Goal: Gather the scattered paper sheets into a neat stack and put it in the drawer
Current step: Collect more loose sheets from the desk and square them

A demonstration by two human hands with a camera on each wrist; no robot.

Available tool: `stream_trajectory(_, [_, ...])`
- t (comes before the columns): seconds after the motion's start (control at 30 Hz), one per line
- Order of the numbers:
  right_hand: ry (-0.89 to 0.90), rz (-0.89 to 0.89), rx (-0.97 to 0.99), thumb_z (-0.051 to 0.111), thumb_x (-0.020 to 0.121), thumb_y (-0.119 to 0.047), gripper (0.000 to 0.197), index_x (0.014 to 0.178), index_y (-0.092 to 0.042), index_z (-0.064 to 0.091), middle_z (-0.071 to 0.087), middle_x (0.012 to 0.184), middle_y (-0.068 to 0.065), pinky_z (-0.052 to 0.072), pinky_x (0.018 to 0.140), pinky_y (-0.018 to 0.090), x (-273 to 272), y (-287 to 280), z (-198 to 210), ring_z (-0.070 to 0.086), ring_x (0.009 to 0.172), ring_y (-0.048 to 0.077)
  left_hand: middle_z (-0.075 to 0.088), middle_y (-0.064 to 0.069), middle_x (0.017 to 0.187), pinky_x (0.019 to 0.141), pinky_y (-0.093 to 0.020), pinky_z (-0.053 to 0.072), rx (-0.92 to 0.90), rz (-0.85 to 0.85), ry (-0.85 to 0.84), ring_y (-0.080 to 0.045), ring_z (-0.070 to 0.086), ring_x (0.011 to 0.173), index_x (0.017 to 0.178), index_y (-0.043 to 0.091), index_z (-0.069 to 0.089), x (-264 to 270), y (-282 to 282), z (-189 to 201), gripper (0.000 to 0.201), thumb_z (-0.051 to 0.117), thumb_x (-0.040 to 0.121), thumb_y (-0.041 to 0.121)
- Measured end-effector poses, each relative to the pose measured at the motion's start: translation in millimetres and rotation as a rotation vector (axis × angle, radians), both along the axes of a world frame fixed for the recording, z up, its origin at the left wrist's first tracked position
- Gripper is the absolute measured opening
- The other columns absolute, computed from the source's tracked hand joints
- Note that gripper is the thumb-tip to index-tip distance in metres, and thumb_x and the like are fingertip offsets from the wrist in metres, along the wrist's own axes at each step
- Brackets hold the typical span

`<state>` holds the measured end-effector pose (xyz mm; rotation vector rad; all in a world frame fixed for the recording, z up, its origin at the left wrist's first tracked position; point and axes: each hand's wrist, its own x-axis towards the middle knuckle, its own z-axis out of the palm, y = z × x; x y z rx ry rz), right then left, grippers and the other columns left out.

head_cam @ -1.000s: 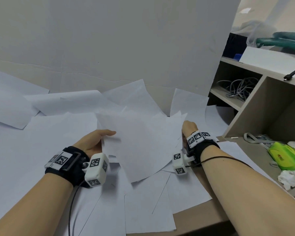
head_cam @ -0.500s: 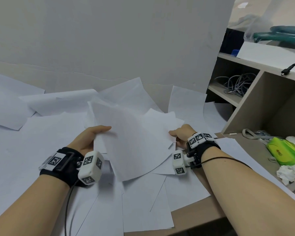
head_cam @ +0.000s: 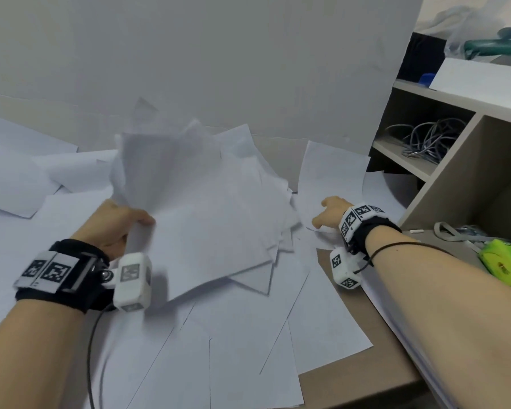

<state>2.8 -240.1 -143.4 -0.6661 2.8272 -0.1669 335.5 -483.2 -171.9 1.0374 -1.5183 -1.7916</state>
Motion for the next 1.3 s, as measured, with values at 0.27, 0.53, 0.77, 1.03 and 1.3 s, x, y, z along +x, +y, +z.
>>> stream_trajectory(0.27, [-0.099,0.139,0.210,0.067,0.064,-0.054,0.077,0.125,-0.011,0.047,0.054,0.126,0.010,0.048,0.091,0.039,13,-20,-14,0.053,0.112,0.034,0.061,-0.018,0.092,0.079,-0.047,0.056,0.179,0.130,0.214,-0.033,0.063,0.084,0.115,0.005,0.058,-8,-2,-19,0.034,0.058,0.086,-0.012])
stream_trajectory(0.53, [0.150,0.197,0.173,0.069,0.074,-0.024,0.023,0.079,-0.014,0.049,0.060,0.086,0.007,0.051,0.065,0.031,33,-29,-20,0.059,0.071,0.025,0.065,-0.017,0.093,0.083,-0.048,0.057,0.176,0.125,0.258,-0.033,0.066,0.081,0.107,0.007,0.063,-17,3,-25,0.032,0.056,0.084,-0.014])
stream_trajectory(0.77, [0.291,0.011,-0.138,0.050,0.092,-0.006,0.008,0.085,-0.006,0.046,0.056,0.102,0.020,0.049,0.075,0.037,36,-24,-4,0.059,0.092,0.039,0.055,-0.014,0.090,0.073,-0.042,0.045,0.113,0.103,0.180,-0.030,0.053,0.080,0.099,0.011,0.059,-18,2,-29,0.030,0.056,0.081,-0.014])
stream_trajectory(1.03, [0.202,0.457,-0.279,0.040,0.091,-0.001,0.039,0.123,-0.010,0.062,0.060,0.129,0.015,0.042,0.103,0.037,104,-64,27,0.052,0.120,0.036,0.067,-0.021,0.099,0.084,-0.052,0.054,0.207,-0.016,0.128,-0.037,0.064,0.088,0.113,0.000,0.061,-32,25,-31,0.030,0.058,0.086,-0.011])
stream_trajectory(1.3, [0.018,0.791,-0.130,0.046,0.086,-0.006,0.027,0.098,-0.016,0.067,0.065,0.104,0.013,0.050,0.082,0.035,171,-86,3,0.061,0.094,0.032,0.067,-0.016,0.131,0.096,-0.047,0.054,0.415,-0.344,0.315,-0.032,0.065,0.119,0.136,0.010,0.060,-35,44,-23,0.046,0.055,0.101,0.038])
